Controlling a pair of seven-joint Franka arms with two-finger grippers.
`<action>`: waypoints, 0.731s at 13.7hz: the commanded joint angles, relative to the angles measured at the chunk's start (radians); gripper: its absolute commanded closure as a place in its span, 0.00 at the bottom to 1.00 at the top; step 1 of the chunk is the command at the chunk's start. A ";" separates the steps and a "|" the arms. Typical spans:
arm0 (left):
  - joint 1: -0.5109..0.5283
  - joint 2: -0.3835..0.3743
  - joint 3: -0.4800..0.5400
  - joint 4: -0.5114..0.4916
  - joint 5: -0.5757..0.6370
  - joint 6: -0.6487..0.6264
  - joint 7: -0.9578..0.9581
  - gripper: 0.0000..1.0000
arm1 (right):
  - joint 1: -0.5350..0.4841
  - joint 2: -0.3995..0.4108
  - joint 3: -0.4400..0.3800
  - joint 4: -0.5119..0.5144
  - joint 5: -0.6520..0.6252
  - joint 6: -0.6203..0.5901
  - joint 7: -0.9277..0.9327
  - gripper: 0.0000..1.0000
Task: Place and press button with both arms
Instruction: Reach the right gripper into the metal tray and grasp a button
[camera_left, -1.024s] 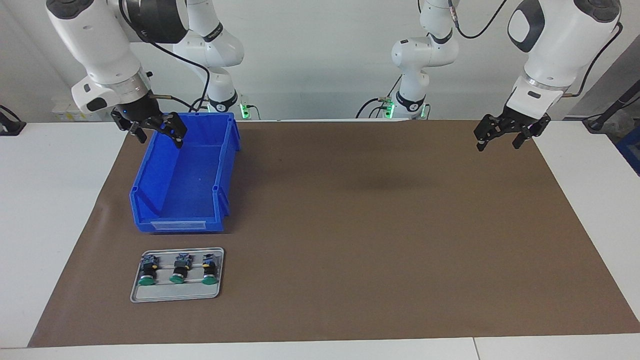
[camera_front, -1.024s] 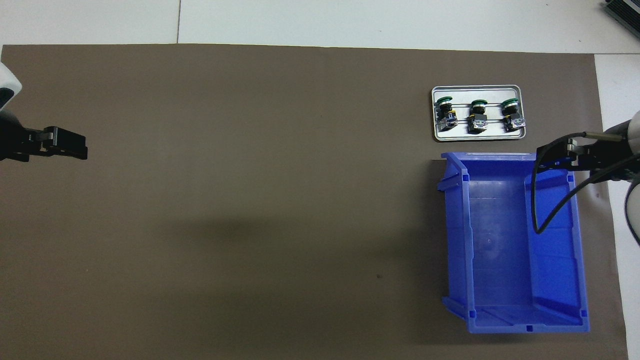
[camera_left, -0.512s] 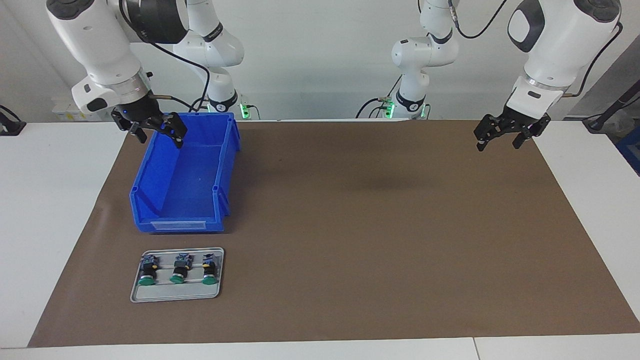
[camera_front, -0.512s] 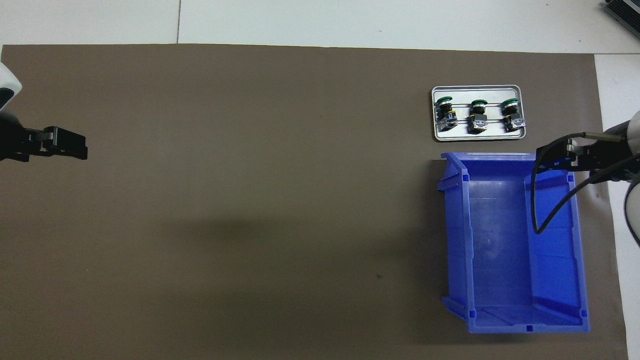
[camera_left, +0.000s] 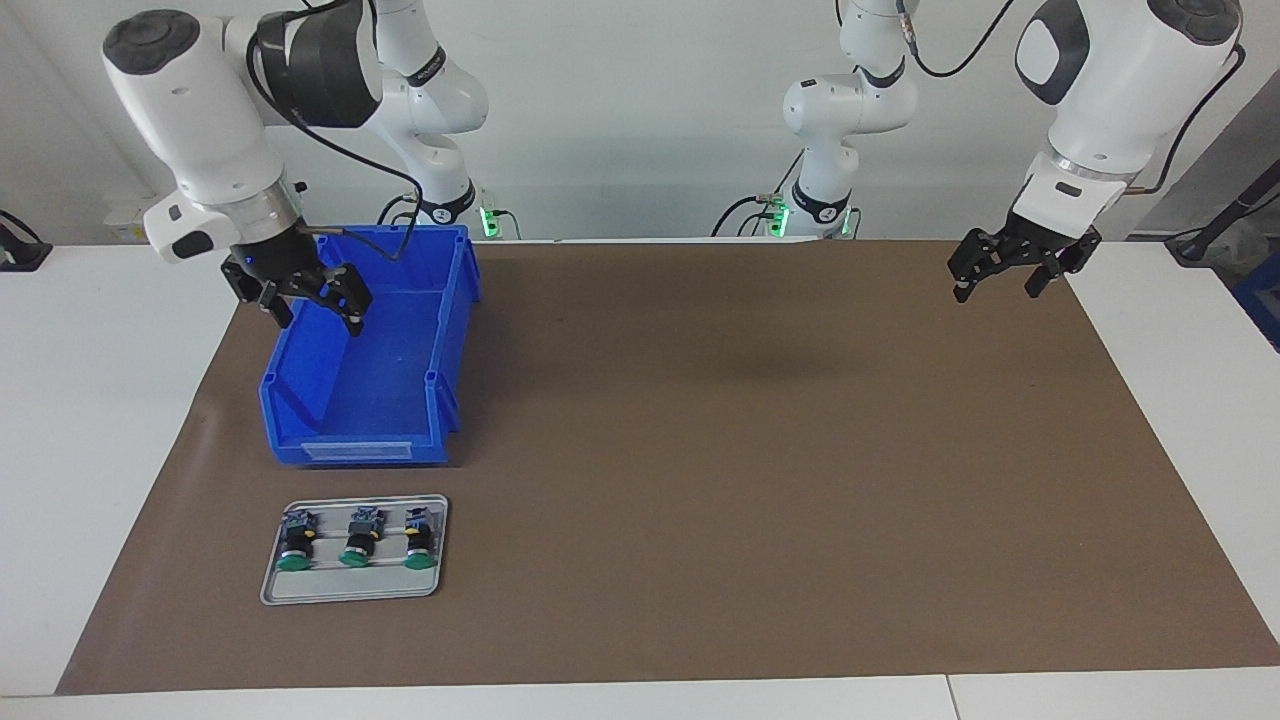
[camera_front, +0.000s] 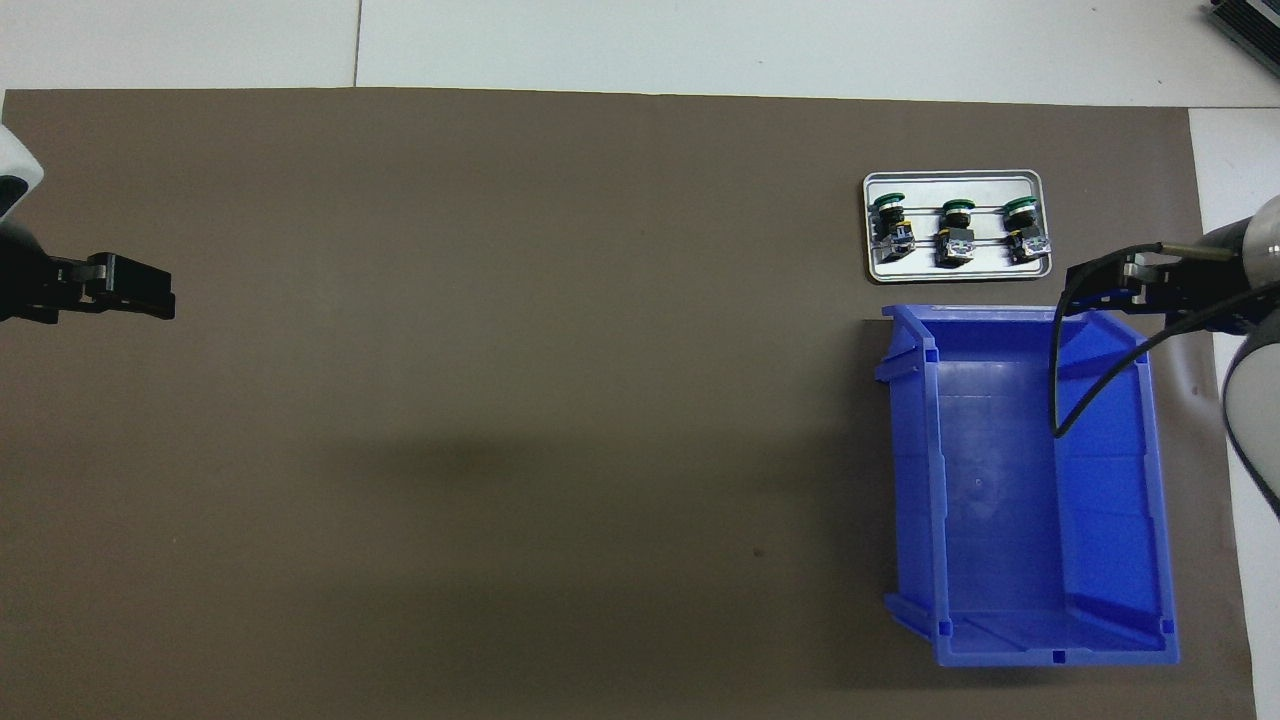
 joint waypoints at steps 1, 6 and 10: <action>0.016 -0.029 -0.008 -0.027 -0.009 -0.008 0.008 0.00 | -0.021 0.095 0.011 0.050 -0.011 0.074 -0.033 0.05; 0.016 -0.029 -0.008 -0.027 -0.008 -0.008 0.008 0.00 | -0.022 0.304 0.009 0.155 -0.019 0.212 -0.060 0.07; 0.016 -0.029 -0.008 -0.027 -0.009 -0.008 0.008 0.00 | -0.019 0.405 0.008 0.156 -0.051 0.387 -0.059 0.08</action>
